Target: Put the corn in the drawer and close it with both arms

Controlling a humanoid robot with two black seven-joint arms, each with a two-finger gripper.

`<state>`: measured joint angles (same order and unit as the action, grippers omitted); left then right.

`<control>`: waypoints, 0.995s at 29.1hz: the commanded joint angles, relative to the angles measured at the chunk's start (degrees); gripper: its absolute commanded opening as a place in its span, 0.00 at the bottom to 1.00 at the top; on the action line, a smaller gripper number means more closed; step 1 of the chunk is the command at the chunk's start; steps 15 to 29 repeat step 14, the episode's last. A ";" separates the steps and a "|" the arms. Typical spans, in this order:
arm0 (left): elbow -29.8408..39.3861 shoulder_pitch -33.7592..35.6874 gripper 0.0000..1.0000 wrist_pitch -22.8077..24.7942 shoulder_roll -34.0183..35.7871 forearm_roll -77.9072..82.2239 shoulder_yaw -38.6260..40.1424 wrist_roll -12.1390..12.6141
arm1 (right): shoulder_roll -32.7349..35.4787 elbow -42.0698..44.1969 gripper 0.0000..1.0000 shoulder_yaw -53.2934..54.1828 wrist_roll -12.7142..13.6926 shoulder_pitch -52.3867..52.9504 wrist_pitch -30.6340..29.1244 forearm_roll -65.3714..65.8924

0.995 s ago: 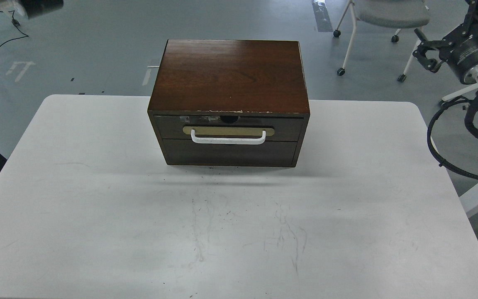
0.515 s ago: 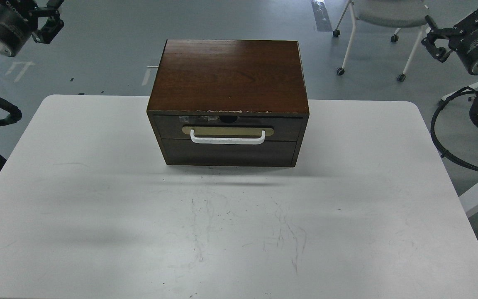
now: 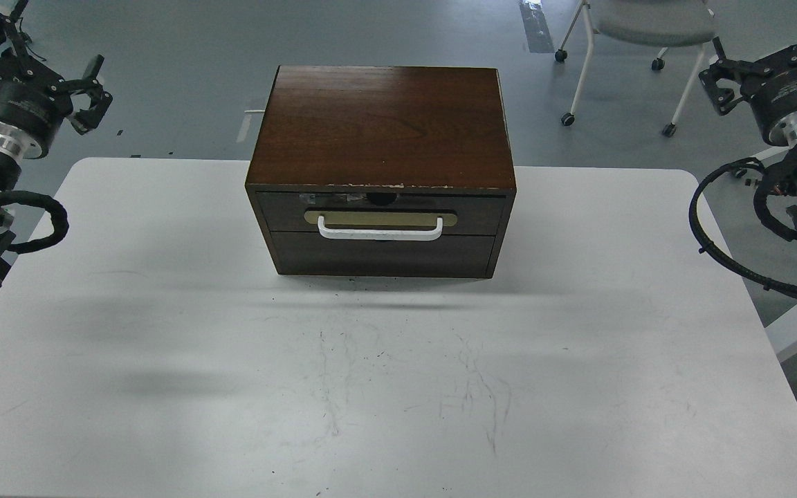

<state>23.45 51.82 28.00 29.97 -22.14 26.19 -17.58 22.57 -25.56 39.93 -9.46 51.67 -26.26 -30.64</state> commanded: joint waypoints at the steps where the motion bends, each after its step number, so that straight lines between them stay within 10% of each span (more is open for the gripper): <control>1: -0.60 -1.63 0.97 0.00 -0.96 -0.01 0.44 0.17 | -2.26 0.16 1.00 0.06 -0.56 -1.65 -0.02 0.06; 29: -0.51 -3.57 0.98 0.00 -0.97 0.26 0.61 -0.44 | -1.65 -0.37 1.00 -0.82 -0.47 -1.57 -1.74 0.23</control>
